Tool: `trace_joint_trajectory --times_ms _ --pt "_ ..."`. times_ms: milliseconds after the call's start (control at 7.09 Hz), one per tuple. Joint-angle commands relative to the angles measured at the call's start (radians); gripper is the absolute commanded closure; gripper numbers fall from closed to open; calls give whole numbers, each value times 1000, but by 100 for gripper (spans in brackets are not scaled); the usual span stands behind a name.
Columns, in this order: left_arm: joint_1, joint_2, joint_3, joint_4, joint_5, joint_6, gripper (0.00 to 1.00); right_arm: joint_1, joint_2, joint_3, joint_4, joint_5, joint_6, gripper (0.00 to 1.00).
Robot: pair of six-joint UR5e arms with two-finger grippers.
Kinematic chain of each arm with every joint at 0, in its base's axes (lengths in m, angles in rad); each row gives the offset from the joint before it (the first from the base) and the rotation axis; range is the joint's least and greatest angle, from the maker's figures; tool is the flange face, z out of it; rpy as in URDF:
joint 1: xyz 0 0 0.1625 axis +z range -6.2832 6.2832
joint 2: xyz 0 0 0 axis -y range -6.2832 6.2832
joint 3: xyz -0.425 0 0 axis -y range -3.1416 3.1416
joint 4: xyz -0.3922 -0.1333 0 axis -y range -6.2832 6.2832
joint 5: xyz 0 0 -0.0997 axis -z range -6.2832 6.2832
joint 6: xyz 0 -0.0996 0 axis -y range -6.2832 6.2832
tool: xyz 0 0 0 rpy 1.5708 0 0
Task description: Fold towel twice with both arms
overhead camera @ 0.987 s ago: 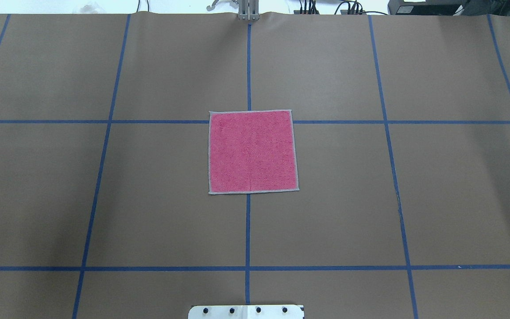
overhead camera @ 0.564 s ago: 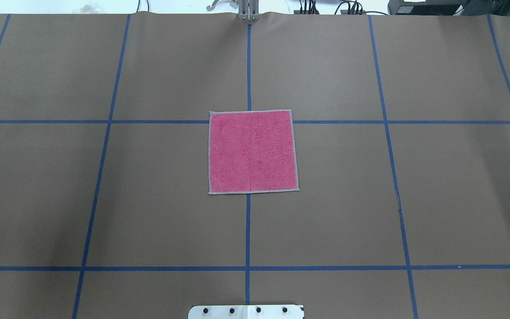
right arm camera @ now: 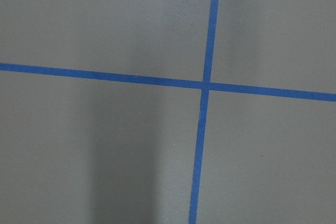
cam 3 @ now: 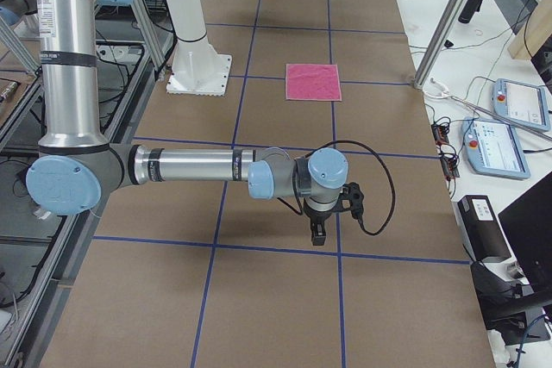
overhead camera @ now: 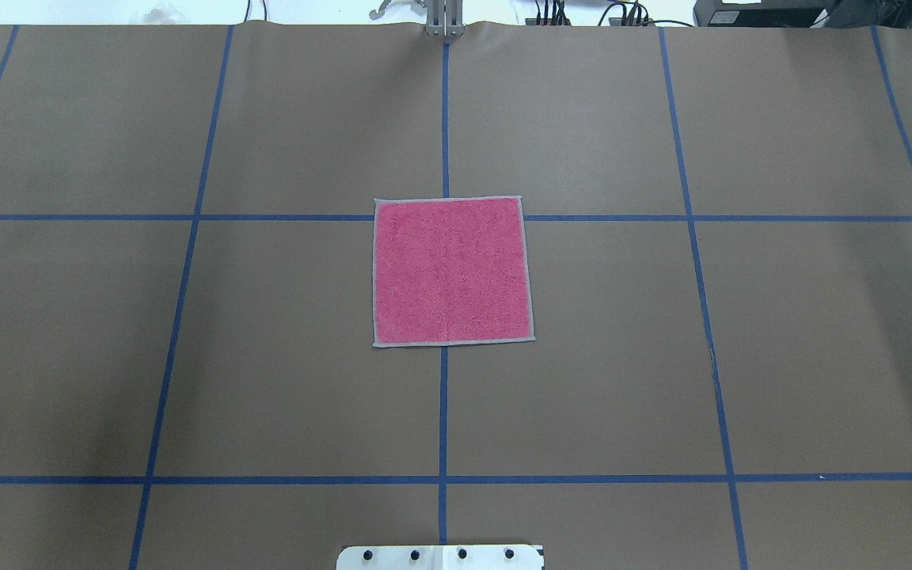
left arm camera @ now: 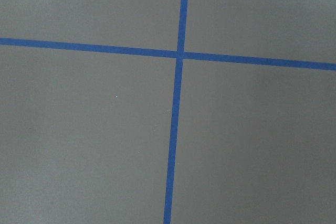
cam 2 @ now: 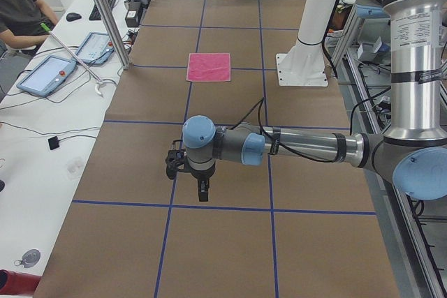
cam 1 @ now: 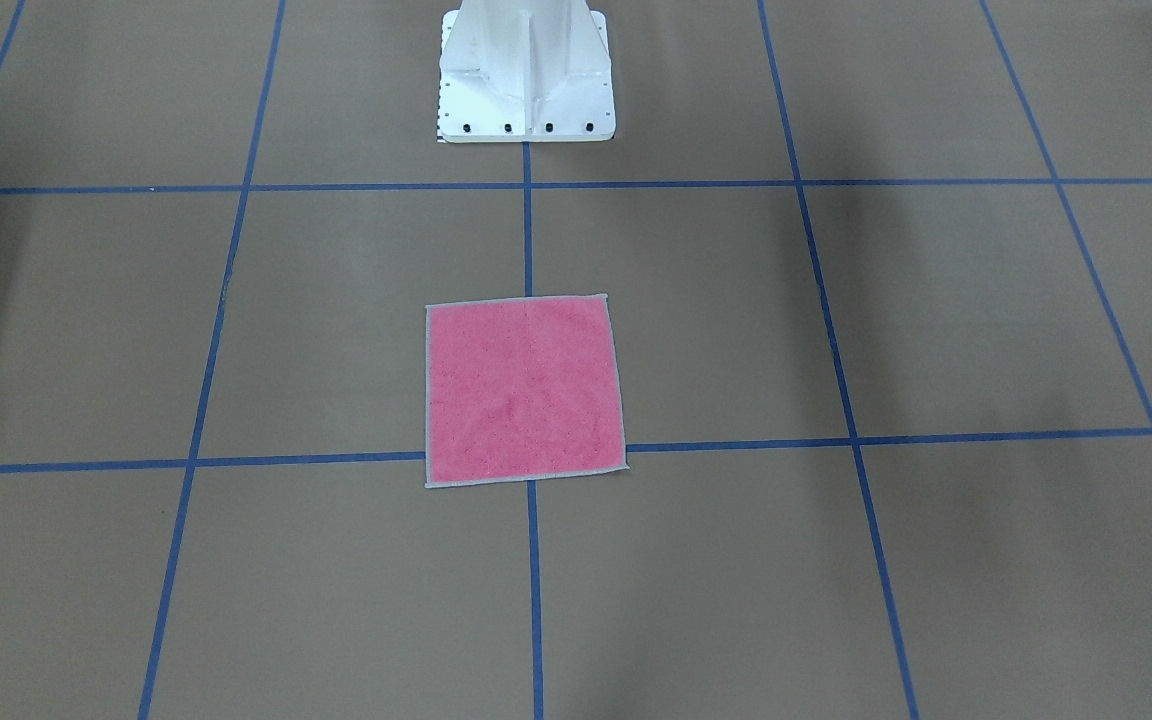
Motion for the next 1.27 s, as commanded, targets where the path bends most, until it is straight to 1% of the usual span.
trace_joint_trajectory --times_ms 0,141,282,423,564,705,846,987,1129 --pt "0 2 -7 -3 -8 1 0 -1 -2 -5 2 3 1 0" --pt "0 13 -17 -7 -9 -3 0 -5 -4 -3 34 11 9 0" --pt "5 10 -19 -9 -9 -6 0 -5 -4 -8 42 23 11 0" --pt "6 4 -19 -29 -9 -4 0 -26 -1 0 46 61 15 0" --pt "8 13 -20 -78 -11 -12 0 -43 1 6 55 125 78 0" --pt "8 13 -20 -83 -9 -10 0 -73 1 11 109 131 134 0" --pt "8 11 -22 -86 -11 -10 0 -140 4 21 187 129 282 0" --pt "8 11 -30 -84 -11 -12 0 -202 4 21 336 126 423 0" --pt "8 7 -30 -84 -9 -13 0 -268 16 27 468 120 630 0"
